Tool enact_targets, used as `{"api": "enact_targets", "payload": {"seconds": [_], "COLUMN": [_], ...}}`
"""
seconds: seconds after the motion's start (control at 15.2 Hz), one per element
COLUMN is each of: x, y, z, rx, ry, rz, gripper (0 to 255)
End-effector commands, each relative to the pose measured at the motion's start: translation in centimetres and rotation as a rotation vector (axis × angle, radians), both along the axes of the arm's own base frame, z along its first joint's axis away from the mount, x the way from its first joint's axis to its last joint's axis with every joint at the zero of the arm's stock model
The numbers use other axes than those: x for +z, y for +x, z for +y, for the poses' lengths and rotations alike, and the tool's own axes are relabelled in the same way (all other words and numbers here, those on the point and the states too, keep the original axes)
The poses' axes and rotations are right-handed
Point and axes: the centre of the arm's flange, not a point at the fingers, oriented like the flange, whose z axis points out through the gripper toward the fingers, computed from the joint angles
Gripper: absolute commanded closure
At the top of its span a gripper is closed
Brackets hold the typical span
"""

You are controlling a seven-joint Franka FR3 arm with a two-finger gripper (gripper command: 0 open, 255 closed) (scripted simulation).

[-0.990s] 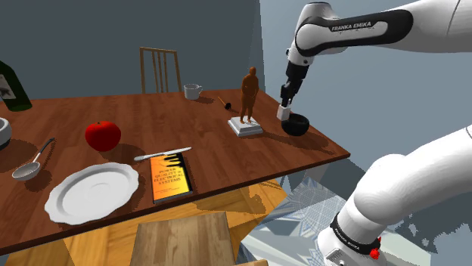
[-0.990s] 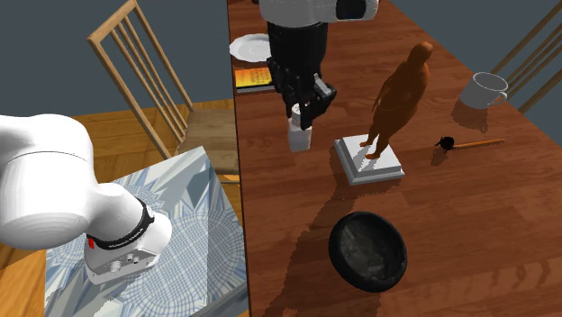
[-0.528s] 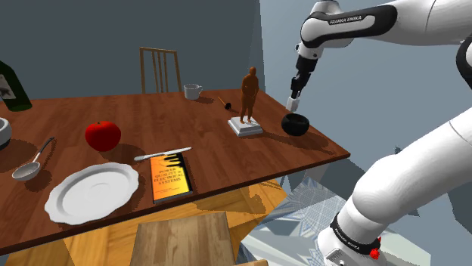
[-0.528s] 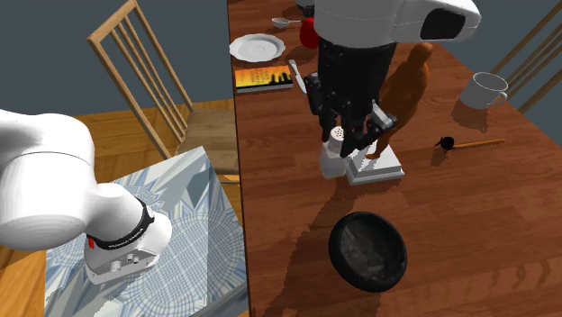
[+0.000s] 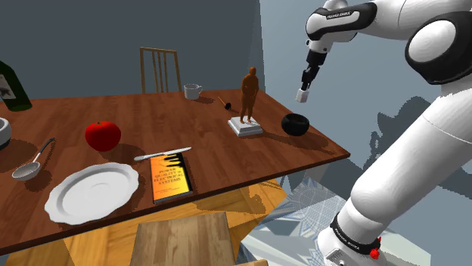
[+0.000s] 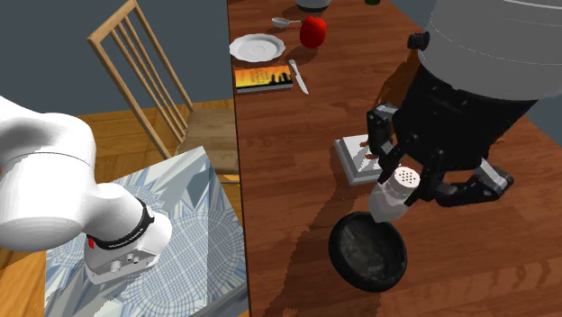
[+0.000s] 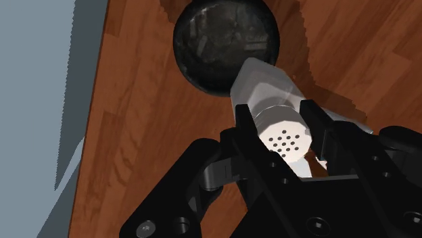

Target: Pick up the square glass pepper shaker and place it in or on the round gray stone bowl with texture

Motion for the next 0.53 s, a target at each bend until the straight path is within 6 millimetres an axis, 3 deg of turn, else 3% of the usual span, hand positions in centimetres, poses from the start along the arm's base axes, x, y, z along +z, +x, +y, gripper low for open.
{"api": "enact_targets", "payload": {"seconds": [0.0, 0.46], "x": [0.4, -3.3], "y": [0.3, 0.3], "z": [-2.9, -2.9], "rx": [0.002, 0.002], "ry": [-0.001, -0.001], "rz": [0.000, 0.000], "gripper": [255, 255]}}
